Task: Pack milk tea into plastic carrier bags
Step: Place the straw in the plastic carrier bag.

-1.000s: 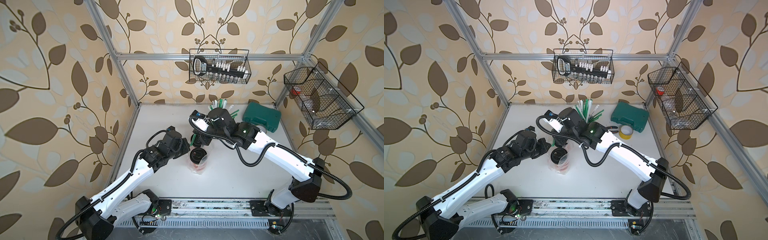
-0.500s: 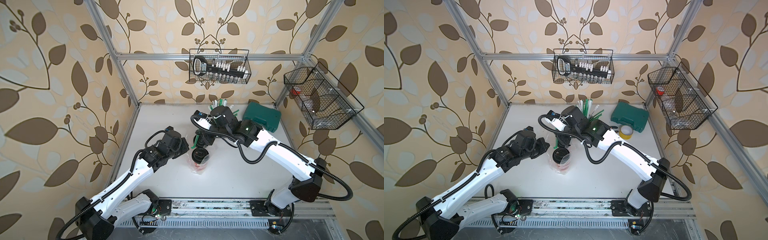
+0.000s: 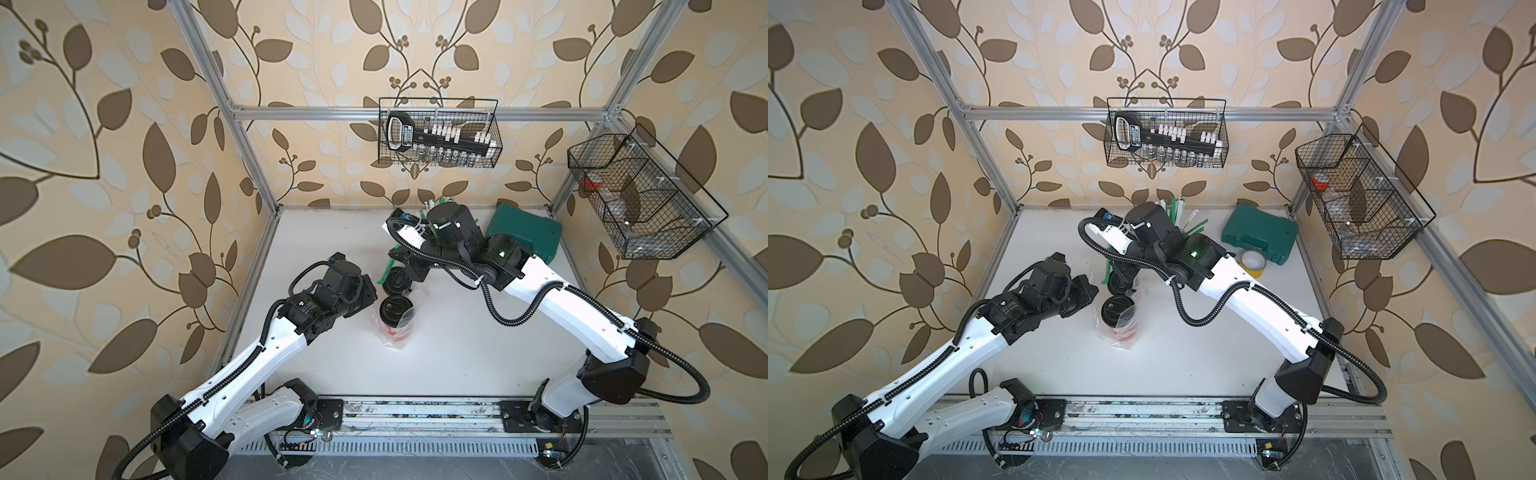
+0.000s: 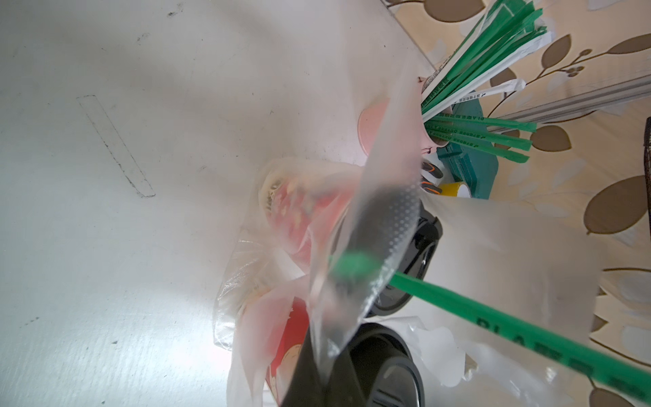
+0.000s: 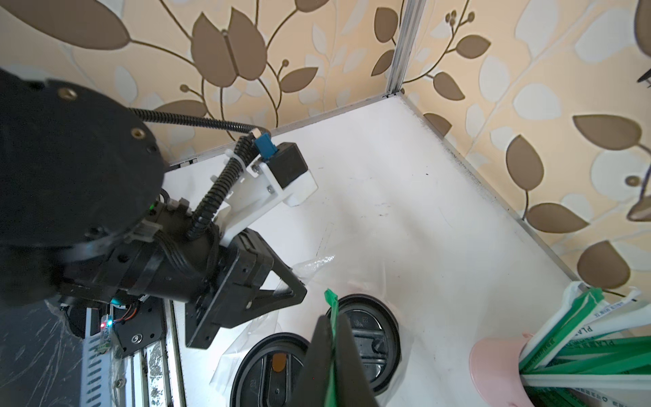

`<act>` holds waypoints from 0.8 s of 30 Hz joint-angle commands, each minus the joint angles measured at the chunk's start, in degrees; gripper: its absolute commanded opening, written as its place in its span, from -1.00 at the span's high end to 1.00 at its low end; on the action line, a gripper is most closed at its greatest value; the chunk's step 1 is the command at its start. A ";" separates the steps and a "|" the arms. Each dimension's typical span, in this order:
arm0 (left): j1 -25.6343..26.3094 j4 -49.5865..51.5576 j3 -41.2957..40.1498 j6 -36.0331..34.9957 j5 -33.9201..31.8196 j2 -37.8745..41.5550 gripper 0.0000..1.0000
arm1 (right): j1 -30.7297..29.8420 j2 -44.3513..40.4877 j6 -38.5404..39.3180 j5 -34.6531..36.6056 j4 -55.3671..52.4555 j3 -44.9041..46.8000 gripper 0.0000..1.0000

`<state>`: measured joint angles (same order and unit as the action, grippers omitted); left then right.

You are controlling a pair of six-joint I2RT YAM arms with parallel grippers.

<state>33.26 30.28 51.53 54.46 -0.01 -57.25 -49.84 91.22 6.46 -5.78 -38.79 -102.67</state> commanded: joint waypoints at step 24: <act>-1.53 -0.35 -0.40 1.28 0.01 1.93 1.00 | -1.45 3.27 -0.02 2.45 1.38 -2.89 1.00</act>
<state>32.51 30.30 51.44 54.85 0.03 -56.71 -50.96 96.29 6.48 -2.39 -37.71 -104.31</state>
